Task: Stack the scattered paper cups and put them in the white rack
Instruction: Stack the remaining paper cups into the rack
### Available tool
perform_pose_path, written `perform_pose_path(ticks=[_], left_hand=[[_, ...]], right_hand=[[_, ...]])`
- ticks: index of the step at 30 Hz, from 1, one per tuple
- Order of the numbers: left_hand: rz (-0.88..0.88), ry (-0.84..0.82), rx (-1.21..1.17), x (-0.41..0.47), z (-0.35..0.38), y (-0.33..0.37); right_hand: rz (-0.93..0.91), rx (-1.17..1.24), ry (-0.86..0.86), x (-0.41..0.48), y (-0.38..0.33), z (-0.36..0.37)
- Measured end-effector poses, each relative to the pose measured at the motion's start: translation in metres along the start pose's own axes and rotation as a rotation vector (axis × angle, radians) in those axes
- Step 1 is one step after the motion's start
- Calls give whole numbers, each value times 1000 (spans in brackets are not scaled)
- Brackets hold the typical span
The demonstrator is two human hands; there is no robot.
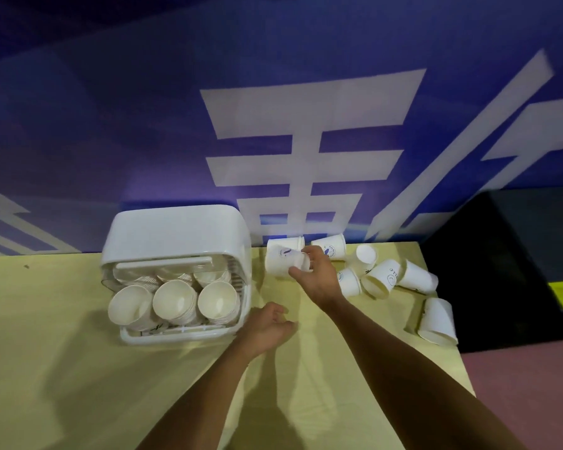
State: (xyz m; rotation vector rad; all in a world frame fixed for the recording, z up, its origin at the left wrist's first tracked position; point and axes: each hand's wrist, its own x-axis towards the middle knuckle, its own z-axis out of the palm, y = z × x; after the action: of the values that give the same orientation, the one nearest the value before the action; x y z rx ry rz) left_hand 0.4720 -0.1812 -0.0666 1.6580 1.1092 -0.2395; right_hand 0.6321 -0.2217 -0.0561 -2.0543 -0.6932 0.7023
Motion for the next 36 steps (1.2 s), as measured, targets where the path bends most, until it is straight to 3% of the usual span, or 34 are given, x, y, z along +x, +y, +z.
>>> perform_pose_path(ticks=[5,11,18,28,36], left_hand=[[57,86,147,20,26,30],[82,160,136,41,55,59],[176,157,307,63,77,88],[167,196,523,72,105,94],[66,179,211,50,101,66]], right_hand=[[143,252,132,-18,19,-38],[225,342,244,-30,53,-71],[290,455,335,-47,88,-98],[294,494,157,-66,99,-113],[284,310,-61,-81,87,-103]])
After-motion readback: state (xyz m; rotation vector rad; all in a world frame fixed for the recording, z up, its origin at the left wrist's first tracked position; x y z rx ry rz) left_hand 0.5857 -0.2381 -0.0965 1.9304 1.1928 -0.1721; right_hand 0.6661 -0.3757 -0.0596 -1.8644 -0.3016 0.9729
